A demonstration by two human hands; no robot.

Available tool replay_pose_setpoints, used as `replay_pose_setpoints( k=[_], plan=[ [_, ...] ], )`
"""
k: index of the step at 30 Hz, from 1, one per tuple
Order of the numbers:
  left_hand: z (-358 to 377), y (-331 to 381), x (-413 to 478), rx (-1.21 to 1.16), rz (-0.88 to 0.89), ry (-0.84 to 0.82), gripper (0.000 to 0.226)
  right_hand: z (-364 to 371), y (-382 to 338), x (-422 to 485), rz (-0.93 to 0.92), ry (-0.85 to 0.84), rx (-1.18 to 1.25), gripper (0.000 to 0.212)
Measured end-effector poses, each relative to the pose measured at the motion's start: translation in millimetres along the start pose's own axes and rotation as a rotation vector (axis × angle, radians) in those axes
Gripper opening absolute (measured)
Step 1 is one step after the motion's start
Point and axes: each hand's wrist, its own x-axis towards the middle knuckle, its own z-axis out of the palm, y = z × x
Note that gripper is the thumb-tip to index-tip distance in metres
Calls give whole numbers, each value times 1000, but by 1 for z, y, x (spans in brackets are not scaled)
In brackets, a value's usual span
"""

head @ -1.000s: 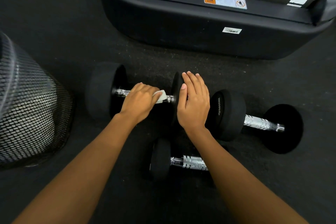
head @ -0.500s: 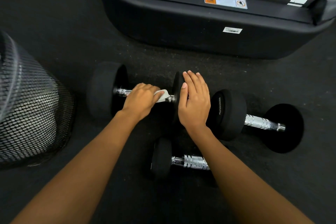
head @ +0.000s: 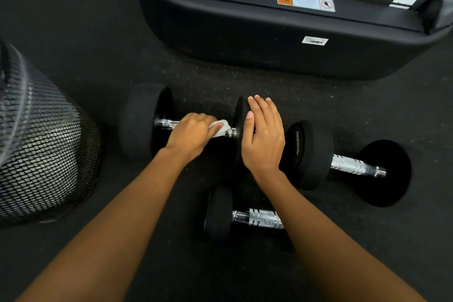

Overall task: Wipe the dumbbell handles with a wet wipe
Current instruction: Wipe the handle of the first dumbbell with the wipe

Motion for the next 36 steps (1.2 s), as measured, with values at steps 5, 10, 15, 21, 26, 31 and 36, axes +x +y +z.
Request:
replay_pose_setpoints(
  k=[5, 10, 15, 21, 26, 31, 36],
  plan=[
    [8, 18, 5, -5, 77, 27, 34, 0, 0, 0, -2, -5, -22, 41],
    [-1, -3, -6, 10, 190, -5, 40, 0, 1, -1, -49, -3, -41, 41],
    [-1, -3, -7, 73, 85, 24, 43, 0, 3, -1, -69, 3, -54, 39],
    [8, 16, -5, -32, 140, 43, 38, 1, 3, -1, -69, 5, -55, 38],
    [2, -5, -12, 41, 279, 60, 40, 0, 2, -2, -73, 7, -37, 38],
    [-2, -19, -16, 20, 196, 58, 43, 0, 2, -1, -65, 11, -44, 38],
    [6, -2, -18, -22, 180, 98, 50, 1, 3, 0, -65, 14, -49, 38]
  ],
)
